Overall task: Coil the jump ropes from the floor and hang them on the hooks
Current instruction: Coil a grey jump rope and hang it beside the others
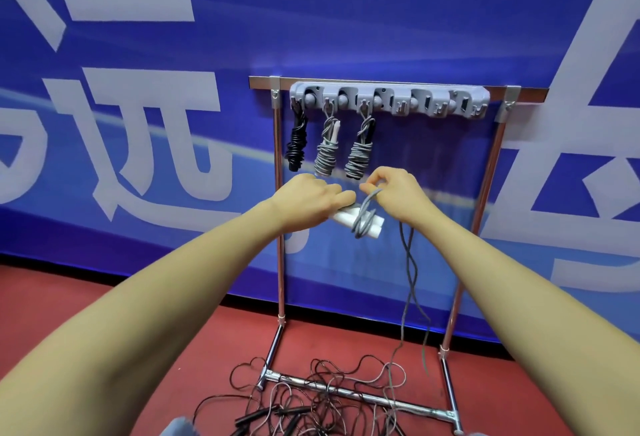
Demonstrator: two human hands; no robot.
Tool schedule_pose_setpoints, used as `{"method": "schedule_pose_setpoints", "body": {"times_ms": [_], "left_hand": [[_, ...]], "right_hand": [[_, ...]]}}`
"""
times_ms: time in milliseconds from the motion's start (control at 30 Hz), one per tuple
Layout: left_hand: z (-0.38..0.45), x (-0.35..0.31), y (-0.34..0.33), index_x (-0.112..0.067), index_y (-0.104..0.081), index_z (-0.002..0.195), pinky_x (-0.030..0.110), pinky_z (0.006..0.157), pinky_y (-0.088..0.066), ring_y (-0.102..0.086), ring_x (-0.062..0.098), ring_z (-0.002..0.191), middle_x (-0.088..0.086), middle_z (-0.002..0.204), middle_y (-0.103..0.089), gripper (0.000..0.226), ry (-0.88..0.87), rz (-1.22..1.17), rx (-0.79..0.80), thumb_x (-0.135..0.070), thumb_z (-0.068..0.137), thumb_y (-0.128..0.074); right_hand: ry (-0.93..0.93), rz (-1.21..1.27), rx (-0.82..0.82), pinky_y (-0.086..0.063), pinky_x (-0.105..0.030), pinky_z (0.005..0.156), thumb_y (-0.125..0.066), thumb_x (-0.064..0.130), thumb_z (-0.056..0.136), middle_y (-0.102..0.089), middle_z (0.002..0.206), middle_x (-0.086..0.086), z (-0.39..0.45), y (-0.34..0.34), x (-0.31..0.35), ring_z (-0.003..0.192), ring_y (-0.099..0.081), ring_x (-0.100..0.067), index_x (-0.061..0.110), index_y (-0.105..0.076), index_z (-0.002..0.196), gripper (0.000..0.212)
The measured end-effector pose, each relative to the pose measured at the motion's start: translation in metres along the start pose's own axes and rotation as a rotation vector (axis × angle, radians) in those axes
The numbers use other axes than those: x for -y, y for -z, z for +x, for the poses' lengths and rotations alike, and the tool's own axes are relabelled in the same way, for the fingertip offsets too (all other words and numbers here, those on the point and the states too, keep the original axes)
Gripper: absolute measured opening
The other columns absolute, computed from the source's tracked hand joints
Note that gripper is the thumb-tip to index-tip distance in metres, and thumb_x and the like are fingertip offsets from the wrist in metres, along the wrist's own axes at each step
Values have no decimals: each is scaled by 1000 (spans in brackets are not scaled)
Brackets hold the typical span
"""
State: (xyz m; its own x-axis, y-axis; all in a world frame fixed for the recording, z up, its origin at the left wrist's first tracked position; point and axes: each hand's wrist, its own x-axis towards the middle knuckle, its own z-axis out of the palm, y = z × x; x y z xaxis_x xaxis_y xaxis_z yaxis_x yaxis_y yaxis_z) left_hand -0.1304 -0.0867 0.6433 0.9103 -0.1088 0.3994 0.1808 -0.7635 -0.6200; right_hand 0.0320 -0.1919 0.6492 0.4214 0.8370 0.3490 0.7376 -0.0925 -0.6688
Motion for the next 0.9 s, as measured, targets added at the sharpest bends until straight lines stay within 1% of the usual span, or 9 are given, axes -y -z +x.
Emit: {"method": "schedule_pose_setpoints", "body": {"times_ms": [100,200,267,367,533,633,733,833,900], "left_hand": [[3,2,5,-15,-34,85,21,38,-25,-44,25,38,4,55,-46,19,-26,-21,-101,-2,72,-36],[9,-3,9,-13,-35,84,20,36,-22,-45,25,37,3,54,-45,14,68,-53,-167,-5,72,-37],[16,-9,14,-9,-43,90,28,39,-28,-53,30,47,0,58,-42,16,259,-164,-143,-2,77,-51],[29,-18,24,-8,-42,111,35,54,-31,-59,35,77,3,83,-54,18,609,-250,80,-11,93,-45],[36,-14,15,-5,-37,114,35,54,-33,-50,31,67,11,90,-63,28,881,-287,117,1,88,-46],[30,-14,8,-5,-38,113,34,56,-37,-62,33,74,9,91,-65,31,875,-221,242,6,85,-47],[24,-18,-2,-5,-39,115,33,56,-38,-63,33,75,6,84,-59,34,822,-175,360,6,84,-49],[14,-15,-10,-6,-40,114,28,46,-27,-49,31,62,0,68,-45,32,676,-59,407,4,84,-48],[10,-11,-10,-8,-40,112,28,45,-19,-43,30,62,-2,60,-33,29,545,-1,420,2,85,-45]], "right_hand": [[33,56,45,-34,-28,57,-59,23,92,-53,65,0,-5,-4,-10,61,-40,-12,15,-58,70,24],[80,164,63,-34,-28,60,-58,5,87,-49,63,5,-8,-7,-14,63,-39,-10,17,-48,63,28],[100,161,17,-37,-24,62,-55,-7,82,-56,71,3,-7,-7,-13,67,-48,-8,12,-60,75,21],[54,194,5,-39,-24,56,-48,8,94,-53,63,4,-5,-9,-8,50,-45,-4,16,-63,74,26],[36,158,49,-54,-35,58,-52,15,92,-51,58,3,-11,-10,-5,46,-45,-5,2,-62,70,27],[112,53,58,-38,-33,51,-56,9,84,-41,55,-1,-14,-10,-4,51,-36,-14,-3,-53,65,23],[224,-119,67,-33,-34,55,-54,8,76,-41,55,1,-14,-11,2,58,-35,-18,9,-49,60,17],[332,-495,27,-37,-34,60,-51,15,83,-62,75,-1,-16,-3,12,74,-53,-29,14,-64,85,13],[375,-592,-46,-35,-33,60,-49,16,85,-67,89,0,-16,0,18,84,-57,-30,17,-63,99,19]]}}
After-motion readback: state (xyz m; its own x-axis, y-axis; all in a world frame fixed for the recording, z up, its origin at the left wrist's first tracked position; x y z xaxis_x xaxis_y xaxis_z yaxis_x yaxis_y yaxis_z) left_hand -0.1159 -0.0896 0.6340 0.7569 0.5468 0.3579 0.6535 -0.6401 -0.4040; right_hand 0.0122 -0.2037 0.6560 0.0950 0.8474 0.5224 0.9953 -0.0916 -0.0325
